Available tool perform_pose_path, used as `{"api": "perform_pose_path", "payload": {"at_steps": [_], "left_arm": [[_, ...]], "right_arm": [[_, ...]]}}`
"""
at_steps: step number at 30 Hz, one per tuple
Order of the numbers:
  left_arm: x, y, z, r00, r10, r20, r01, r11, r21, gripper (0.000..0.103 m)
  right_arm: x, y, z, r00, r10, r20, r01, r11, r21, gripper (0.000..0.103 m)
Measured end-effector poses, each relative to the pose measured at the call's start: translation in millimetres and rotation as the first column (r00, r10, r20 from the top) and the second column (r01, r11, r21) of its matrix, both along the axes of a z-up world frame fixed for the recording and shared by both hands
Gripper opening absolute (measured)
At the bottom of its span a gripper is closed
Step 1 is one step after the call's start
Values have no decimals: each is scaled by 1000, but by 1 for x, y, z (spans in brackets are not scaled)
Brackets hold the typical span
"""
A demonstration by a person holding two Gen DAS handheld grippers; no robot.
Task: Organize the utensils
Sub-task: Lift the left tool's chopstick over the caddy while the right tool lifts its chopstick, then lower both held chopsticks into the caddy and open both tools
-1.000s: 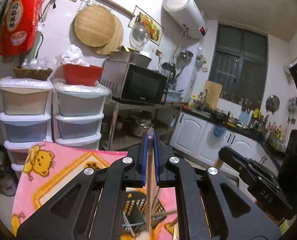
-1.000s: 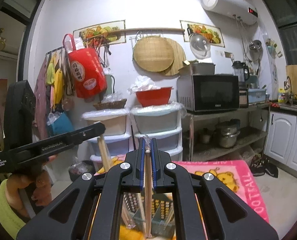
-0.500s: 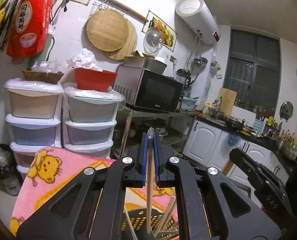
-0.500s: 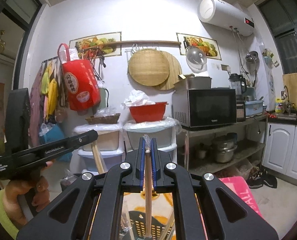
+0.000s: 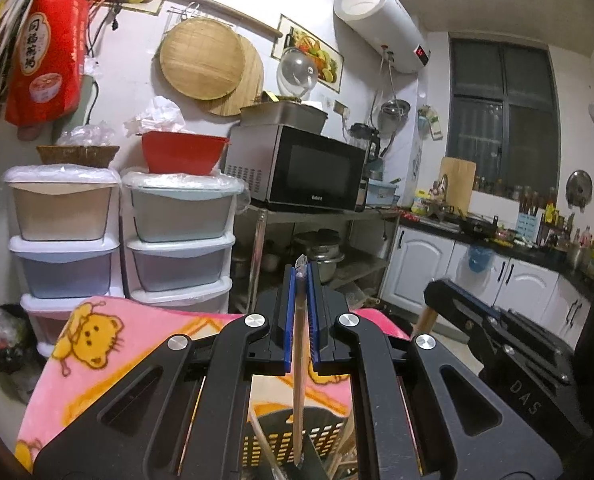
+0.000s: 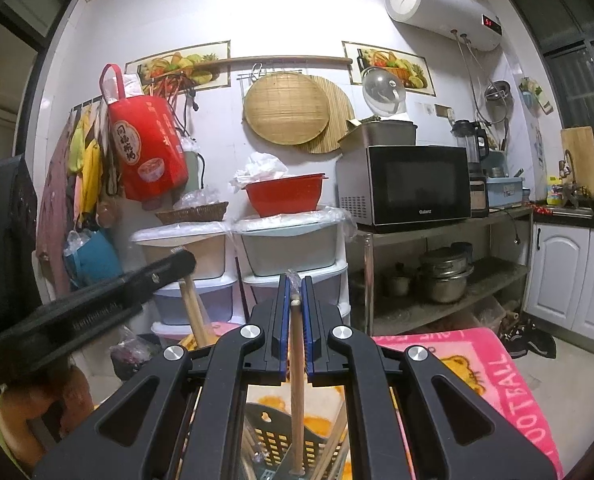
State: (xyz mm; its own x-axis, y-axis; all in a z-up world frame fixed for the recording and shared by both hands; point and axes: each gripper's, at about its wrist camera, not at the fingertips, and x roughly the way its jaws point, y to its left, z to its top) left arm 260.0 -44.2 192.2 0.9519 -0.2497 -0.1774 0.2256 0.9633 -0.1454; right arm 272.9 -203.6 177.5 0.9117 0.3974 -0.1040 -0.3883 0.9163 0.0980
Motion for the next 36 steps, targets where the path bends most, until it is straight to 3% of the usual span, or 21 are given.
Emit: {"api": "perform_pose_path", "payload": {"at_steps": [10, 28, 32, 36], "left_arm": [[9, -4, -31, 999, -15, -31, 15, 1000, 19, 3], [8, 7, -54, 993, -28, -118, 28, 1000, -8, 4], [7, 10, -54, 990, -32, -137, 30, 999, -17, 11], [5, 15, -54, 987, -35, -156, 32, 999, -23, 18]], "right_arm": [[8, 6, -25, 1000, -9, -21, 9, 1000, 10, 6], [15, -1, -51, 991, -52, -127, 53, 999, 9, 7], [13, -7, -54, 984, -64, -165, 68, 998, 15, 8], [8, -13, -55, 980, -69, -185, 74, 997, 20, 19]]}}
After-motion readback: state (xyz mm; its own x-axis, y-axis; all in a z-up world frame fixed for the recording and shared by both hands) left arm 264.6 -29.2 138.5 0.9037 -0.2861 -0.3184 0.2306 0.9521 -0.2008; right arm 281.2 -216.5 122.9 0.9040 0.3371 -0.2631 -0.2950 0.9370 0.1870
